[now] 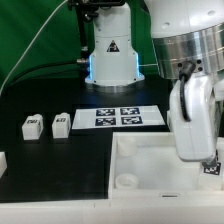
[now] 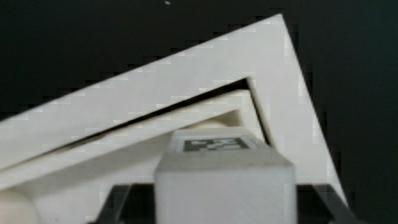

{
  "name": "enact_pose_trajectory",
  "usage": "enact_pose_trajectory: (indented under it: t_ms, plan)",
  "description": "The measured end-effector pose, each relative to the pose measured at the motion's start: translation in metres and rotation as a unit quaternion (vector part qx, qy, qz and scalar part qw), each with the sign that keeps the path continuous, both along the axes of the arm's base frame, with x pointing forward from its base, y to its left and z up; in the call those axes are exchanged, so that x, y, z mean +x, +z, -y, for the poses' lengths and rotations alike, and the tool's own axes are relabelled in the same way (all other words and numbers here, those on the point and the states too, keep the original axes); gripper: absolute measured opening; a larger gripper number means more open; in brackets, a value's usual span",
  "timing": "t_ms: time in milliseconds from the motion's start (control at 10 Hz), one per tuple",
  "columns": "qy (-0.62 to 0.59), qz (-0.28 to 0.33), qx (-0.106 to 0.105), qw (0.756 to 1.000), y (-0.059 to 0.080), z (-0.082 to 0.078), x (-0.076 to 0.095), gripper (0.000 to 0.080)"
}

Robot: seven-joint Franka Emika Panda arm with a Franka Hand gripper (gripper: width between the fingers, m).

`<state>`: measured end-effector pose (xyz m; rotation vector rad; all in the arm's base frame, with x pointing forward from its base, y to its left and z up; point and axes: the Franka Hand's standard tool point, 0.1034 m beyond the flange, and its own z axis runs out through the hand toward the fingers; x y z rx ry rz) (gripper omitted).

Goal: Assemble one leg

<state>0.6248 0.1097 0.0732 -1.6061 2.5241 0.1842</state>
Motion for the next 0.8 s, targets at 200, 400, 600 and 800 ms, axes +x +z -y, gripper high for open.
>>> enact_pose_trajectory:
  t_ms: [200, 400, 600, 800]
  plan:
    - [0.002, 0.000, -0.002, 1.000, -0.001, 0.000, 0.000, 0.0373]
    - [0.011, 0.001, -0.002, 1.000, -0.001, -0.001, -0.001, 0.0619]
    - [0.037, 0.007, -0.001, 0.999, 0.008, -0.009, -0.005, 0.0640]
    - [0.043, 0.019, 0.004, 0.999, 0.025, -0.018, -0.004, 0.0648]
